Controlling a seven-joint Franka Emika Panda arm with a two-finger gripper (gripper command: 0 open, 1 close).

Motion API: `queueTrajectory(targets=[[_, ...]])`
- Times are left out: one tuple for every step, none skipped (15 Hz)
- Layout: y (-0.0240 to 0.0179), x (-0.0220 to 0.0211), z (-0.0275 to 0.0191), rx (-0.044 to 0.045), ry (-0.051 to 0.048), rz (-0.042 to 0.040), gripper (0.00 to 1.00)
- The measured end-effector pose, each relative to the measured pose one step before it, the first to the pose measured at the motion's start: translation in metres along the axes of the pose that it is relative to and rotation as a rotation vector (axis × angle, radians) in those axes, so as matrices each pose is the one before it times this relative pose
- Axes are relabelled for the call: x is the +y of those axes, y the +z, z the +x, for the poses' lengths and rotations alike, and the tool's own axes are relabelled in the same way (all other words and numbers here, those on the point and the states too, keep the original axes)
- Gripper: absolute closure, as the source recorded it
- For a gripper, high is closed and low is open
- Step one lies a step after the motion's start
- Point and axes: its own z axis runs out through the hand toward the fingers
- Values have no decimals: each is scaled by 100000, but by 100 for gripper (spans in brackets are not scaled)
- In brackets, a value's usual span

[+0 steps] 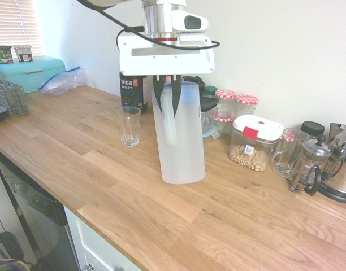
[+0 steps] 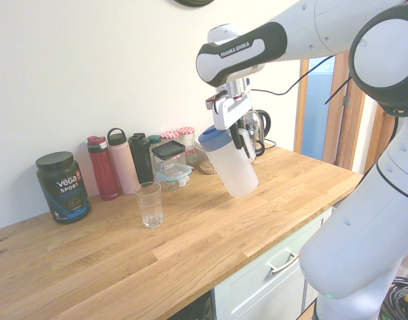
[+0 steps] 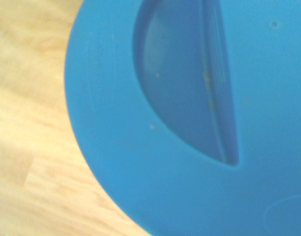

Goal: Pour me some water

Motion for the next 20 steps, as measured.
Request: queueTrajectory(targets=[[23, 766, -64, 153, 4970, 2498, 100], [-97, 662, -32, 788, 4794, 2427, 100], [53, 418, -54, 1235, 4651, 2416, 100], [192, 299, 32, 1512, 4679, 2461, 100], [240, 228, 130, 1808, 4544, 2348, 100], [199, 229, 325, 2271, 4352, 2358, 100], [159, 253, 441, 2578, 4188, 2403, 100], [151, 237, 450, 2882, 4074, 2366, 100], [200, 180, 390, 3011, 4046, 2297, 100], [201, 78, 336, 3329, 3939, 2454, 100], [252, 29, 213, 3068, 3661, 2078, 100], [357, 107, 61, 1750, 2689, 1205, 100], [351, 160, -36, 612, 1814, 414, 100], [428, 184, -66, 1, 1466, -54, 100], [428, 148, -20, -511, 1072, -281, 100], [399, 102, -45, -720, 909, -112, 100], [377, 80, -47, -737, 832, 307, 100], [236, 66, 4, -631, 944, 613, 100], [150, 81, 101, -1012, 1495, 1148, 100], [171, 132, 147, -1164, 1140, 984, 100]])
